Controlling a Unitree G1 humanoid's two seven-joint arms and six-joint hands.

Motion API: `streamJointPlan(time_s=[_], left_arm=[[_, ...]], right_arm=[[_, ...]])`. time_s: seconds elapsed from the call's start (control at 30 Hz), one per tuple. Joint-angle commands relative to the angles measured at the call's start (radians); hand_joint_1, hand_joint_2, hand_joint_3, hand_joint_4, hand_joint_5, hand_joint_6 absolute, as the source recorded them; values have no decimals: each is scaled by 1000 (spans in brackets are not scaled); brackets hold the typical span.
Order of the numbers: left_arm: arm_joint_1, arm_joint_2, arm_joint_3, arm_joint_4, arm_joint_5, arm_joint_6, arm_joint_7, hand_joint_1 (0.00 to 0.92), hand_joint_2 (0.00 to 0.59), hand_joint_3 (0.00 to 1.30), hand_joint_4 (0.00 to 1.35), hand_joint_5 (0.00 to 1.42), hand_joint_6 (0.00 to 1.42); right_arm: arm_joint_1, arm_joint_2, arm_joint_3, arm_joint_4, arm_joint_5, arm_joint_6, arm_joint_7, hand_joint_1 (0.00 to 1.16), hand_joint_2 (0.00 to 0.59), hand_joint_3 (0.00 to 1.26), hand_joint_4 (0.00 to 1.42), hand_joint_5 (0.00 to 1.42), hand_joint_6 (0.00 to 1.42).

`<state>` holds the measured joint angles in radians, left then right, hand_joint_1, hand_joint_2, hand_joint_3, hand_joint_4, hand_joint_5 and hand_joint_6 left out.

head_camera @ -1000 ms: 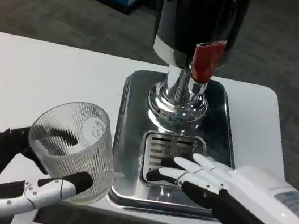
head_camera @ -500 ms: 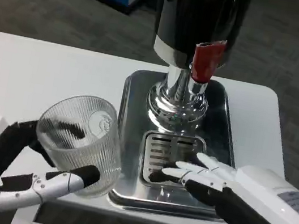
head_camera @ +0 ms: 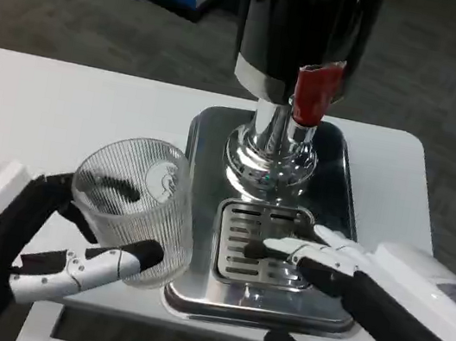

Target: Grasp the cup under the faucet to collect the drink, then remove the cup.

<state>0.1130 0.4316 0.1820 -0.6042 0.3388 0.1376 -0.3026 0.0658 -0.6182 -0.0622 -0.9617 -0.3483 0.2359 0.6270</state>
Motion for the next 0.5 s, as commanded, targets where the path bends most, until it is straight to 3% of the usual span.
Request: streamJointPlan(time_s=[0.03, 0.2, 0.5], left_arm=[[-29, 12, -13, 28, 16, -15, 13, 371, 274, 530, 509, 567, 141], [-78, 14, -43, 78, 43, -32, 23, 371, 274, 532, 509, 567, 141], [-190, 28, -78, 183, 71, -41, 27, 347, 270, 540, 509, 567, 141]], right_arm=[[21, 36, -14, 23, 9, 35, -30, 479, 454, 155, 139, 48, 32], [37, 73, -40, 67, 32, 45, -65, 450, 438, 148, 139, 69, 32], [41, 95, -74, 125, 48, 25, -119, 395, 386, 124, 129, 72, 18]])
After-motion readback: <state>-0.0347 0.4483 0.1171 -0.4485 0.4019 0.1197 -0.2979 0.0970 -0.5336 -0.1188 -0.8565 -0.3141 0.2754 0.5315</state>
